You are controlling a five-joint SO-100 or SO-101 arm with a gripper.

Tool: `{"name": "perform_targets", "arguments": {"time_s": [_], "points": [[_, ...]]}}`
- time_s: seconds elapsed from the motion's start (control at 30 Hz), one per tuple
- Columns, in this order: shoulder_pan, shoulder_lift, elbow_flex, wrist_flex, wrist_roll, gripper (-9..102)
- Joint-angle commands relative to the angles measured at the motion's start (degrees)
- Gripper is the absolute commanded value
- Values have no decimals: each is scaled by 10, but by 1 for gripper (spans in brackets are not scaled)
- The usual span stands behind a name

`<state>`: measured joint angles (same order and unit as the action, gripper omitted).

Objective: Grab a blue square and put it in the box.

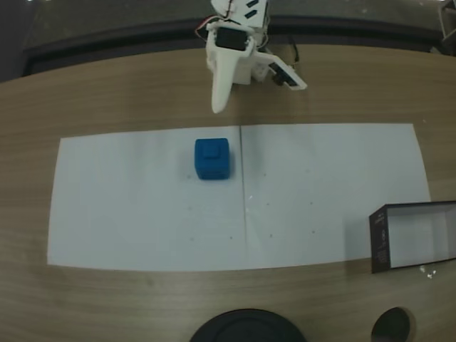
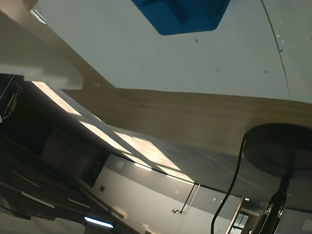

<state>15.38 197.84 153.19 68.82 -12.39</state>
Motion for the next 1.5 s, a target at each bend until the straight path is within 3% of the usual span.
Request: {"name": "perform_targets", "arguments": {"time_s": [0.0, 0.33, 0.77, 1.1, 1.47], "points": [[4, -6, -65, -5, -3, 27], [8, -315, -214, -3, 53, 27], [13, -738, -417, 83, 101, 27], [16, -873, -421, 85, 109, 27], [16, -888, -424, 134, 110, 27]]}}
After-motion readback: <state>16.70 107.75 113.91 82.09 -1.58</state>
